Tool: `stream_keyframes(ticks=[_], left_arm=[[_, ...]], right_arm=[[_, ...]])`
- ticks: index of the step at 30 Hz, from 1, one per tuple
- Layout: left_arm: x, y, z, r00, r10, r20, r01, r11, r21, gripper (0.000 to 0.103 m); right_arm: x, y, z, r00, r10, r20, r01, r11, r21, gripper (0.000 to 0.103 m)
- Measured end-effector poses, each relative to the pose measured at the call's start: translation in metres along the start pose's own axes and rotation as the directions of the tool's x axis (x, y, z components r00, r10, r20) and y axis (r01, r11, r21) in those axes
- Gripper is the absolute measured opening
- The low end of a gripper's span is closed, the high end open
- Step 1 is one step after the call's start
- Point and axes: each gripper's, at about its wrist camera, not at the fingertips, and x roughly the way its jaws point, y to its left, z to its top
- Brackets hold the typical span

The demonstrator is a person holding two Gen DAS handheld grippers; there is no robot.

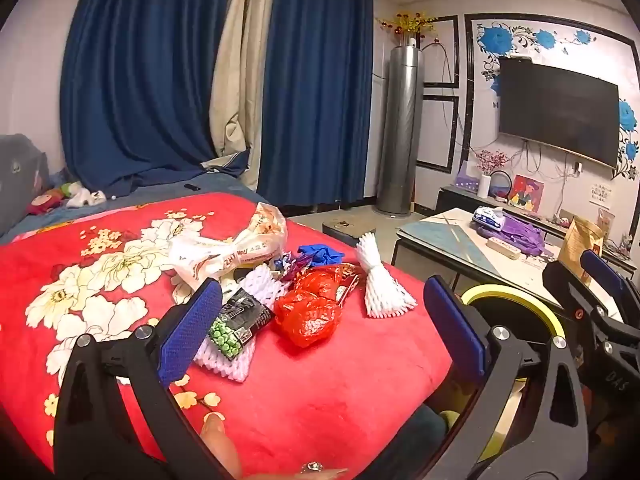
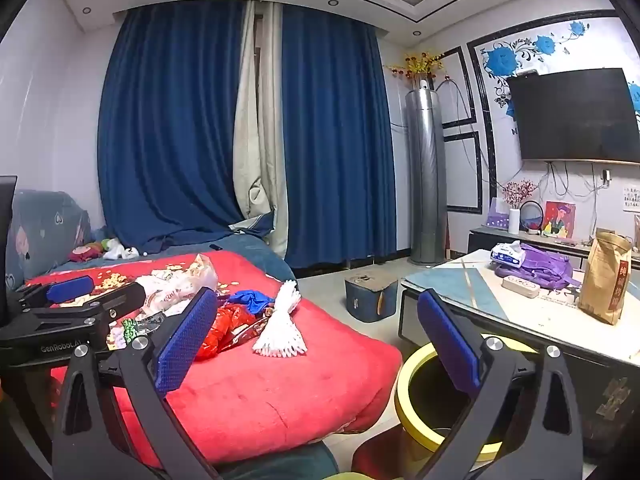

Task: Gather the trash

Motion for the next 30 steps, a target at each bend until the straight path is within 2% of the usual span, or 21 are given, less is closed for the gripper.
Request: stream_keyframes(ticks=[6, 10, 30], left_arm=[[-0.006, 0.008, 0.0, 1.0, 0.007, -0.008, -0.008, 0.999, -0.035, 0.093], [0.0, 0.011, -0.002, 1.0, 0.006, -0.026, -0.007, 0.999, -0.042, 0.093], [-0.001, 0.009, -0.004, 1.0, 0.014, -0.01, -0.015, 0.999, -0.031, 0.093]], right_arm=[[-0.002, -0.004, 0.002, 1.0, -0.004, -0.002, 0.004, 1.0, 0.008, 0.097], [-0.009, 0.004, 0.006, 1.0, 0.001, 0.024, 0.0, 1.0, -0.025, 0.097], [-0.008, 0.008, 0.002, 1.0, -0.014, 0.014, 0.014, 0.999, -0.031, 0.097]])
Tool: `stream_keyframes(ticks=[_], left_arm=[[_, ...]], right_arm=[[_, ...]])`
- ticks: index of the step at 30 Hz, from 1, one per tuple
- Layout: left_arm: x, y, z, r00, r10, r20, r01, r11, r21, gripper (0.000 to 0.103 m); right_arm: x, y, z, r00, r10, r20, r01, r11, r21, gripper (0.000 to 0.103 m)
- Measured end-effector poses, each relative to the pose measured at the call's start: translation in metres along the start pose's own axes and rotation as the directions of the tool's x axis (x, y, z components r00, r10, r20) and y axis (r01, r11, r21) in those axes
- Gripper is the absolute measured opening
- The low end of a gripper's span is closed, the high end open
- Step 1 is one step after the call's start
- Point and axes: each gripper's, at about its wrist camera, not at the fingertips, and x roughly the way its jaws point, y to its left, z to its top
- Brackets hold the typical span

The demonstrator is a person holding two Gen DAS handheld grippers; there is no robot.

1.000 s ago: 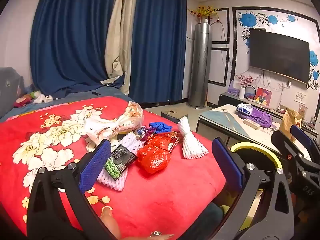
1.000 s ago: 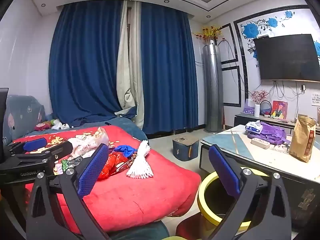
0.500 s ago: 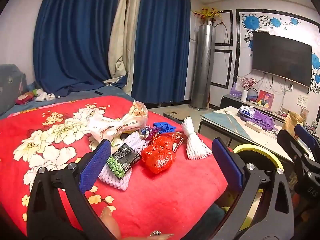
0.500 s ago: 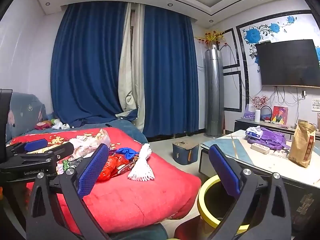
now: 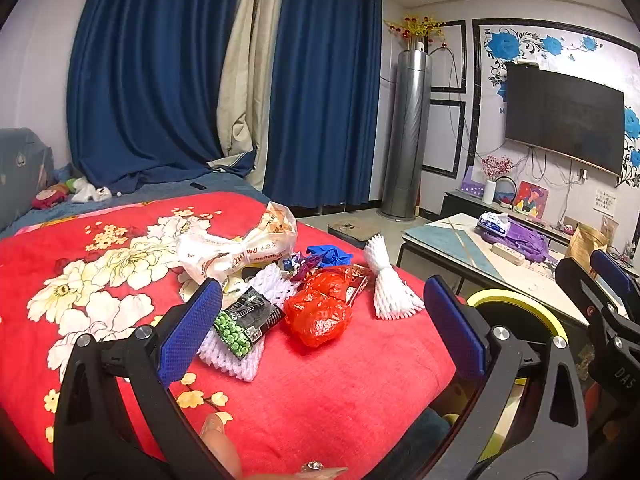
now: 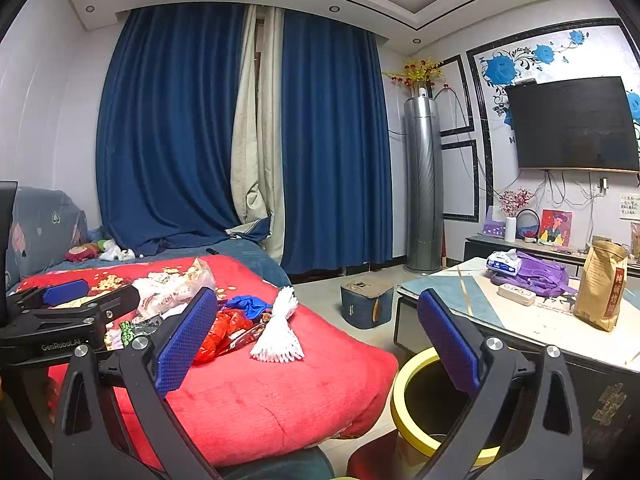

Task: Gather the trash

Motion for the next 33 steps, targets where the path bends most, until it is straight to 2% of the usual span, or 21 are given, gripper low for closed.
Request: stream_keyframes(ticks=[33], left_arm=[[-0.0002, 0.0033, 0.0024, 1.0, -0.002, -0.002, 0.002, 1.0, -0.008, 0.093]], right_arm=[[-0.0027, -0.0006, -0.0017, 1.0, -0.005, -0.005, 0.005, 1.0, -0.001, 0.097]])
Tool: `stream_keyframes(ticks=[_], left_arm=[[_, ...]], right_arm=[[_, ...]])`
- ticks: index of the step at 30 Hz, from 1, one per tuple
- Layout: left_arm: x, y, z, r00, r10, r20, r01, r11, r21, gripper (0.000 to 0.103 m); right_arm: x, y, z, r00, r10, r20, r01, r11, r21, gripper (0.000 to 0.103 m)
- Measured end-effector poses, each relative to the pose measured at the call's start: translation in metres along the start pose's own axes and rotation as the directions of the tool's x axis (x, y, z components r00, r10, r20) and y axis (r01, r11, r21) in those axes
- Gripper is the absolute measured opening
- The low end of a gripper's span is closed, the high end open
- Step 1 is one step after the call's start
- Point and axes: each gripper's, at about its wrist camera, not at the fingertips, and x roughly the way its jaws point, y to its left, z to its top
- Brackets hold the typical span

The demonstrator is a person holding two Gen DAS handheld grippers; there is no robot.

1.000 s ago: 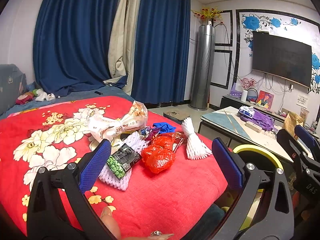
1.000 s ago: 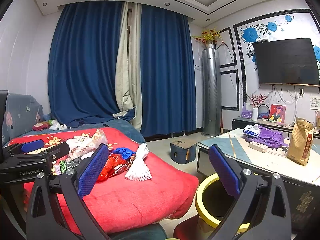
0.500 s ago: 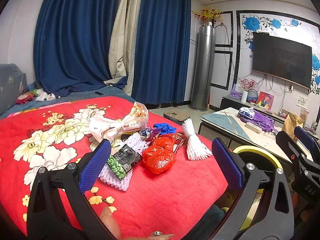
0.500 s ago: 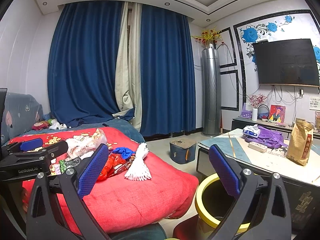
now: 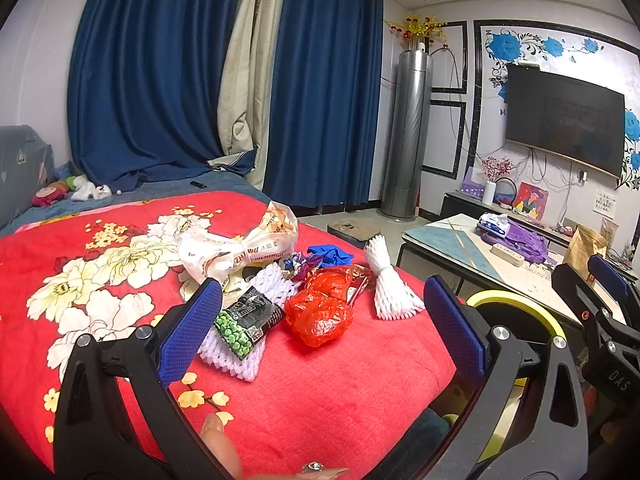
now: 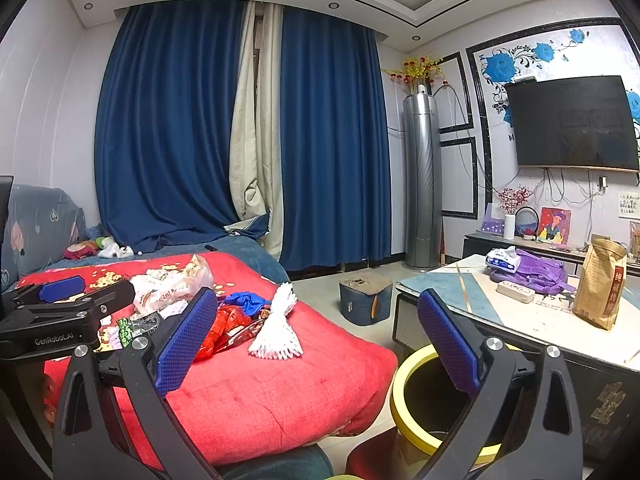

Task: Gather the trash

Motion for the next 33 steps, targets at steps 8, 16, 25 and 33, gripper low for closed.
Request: stream_keyframes(ticks=[8, 16, 25, 33], left_arm=[[0.0, 0.0, 0.0, 1.0, 0.002, 0.002, -0.002, 1.0, 0.001, 0.093], [0.0, 0.011, 0.001, 0.999, 0.038, 0.013, -0.038, 0.999, -0.025, 0.093], [0.007, 0.054, 0.01, 0.995, 0.104, 0.001, -0.103, 0.989, -0.107, 0.093], [0.018, 0.092, 0.022, 0.991, 0.135, -0.011, -0.136, 0.979, -0.155, 0.093]], right_arm=[[0.0, 0.001, 0.0, 1.0, 0.003, -0.002, -0.003, 1.0, 0.002, 0.097], [0.012, 0.015, 0.002, 0.995, 0.092, -0.023, -0.092, 0.996, -0.011, 0.097], [0.037, 0.05, 0.005, 0.974, 0.21, -0.088, -0.216, 0.975, -0.055, 0.097], [0.07, 0.089, 0.004, 0.942, 0.29, -0.167, -0.308, 0.947, -0.095, 0.097]])
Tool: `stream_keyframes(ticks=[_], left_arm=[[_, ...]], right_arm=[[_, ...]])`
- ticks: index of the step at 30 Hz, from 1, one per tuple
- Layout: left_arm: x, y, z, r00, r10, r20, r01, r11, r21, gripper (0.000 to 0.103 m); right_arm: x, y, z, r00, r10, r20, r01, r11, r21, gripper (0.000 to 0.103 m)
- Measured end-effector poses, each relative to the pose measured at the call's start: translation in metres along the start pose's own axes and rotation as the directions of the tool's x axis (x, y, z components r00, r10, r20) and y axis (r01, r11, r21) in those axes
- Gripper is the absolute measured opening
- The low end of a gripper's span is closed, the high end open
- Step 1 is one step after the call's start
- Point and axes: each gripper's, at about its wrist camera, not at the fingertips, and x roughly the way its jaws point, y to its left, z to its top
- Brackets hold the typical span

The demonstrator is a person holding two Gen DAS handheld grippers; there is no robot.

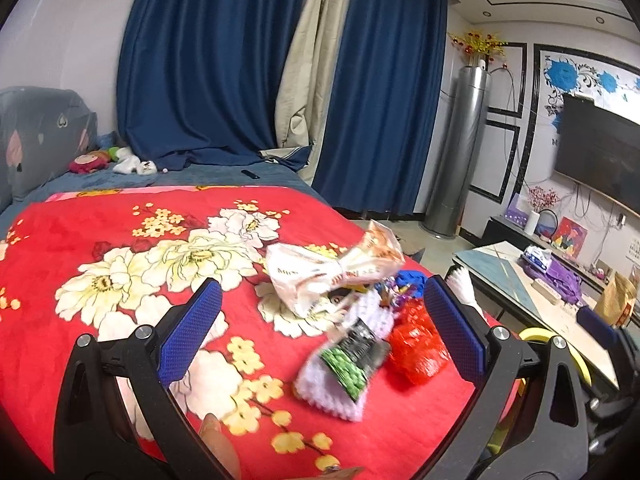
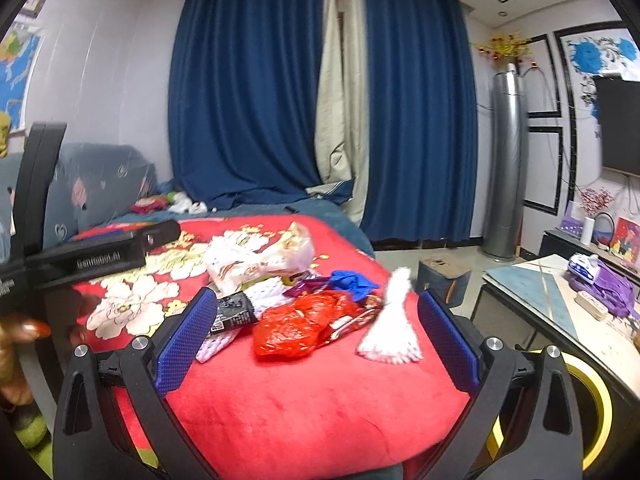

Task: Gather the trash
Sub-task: 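Reach the right tool to the red plastic bag while the left tool reaches the white bag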

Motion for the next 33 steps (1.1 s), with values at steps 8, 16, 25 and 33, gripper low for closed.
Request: stream_keyframes(ticks=[8, 16, 25, 33], left_arm=[[0.03, 0.025, 0.018, 0.998, 0.001, -0.06, -0.002, 1.0, -0.017, 0.093], [0.072, 0.04, 0.032, 0.991, -0.036, -0.129, 0.033, 0.999, -0.024, 0.093], [0.133, 0.064, 0.035, 0.961, -0.103, -0.257, 0.082, 0.993, -0.089, 0.092], [0.17, 0.077, 0.022, 0.918, -0.215, -0.333, 0.136, 0.96, -0.244, 0.092]], right_arm=[[0.046, 0.01, 0.0, 0.995, 0.026, -0.099, -0.026, 1.0, 0.003, 0.097], [0.079, 0.016, -0.005, 0.987, 0.026, -0.16, -0.027, 1.0, -0.004, 0.097], [0.108, 0.012, -0.021, 0.964, 0.041, -0.263, -0.039, 0.999, 0.014, 0.08], [0.124, 0.012, -0.036, 0.941, 0.09, -0.326, -0.077, 0.996, 0.053, 0.052]])
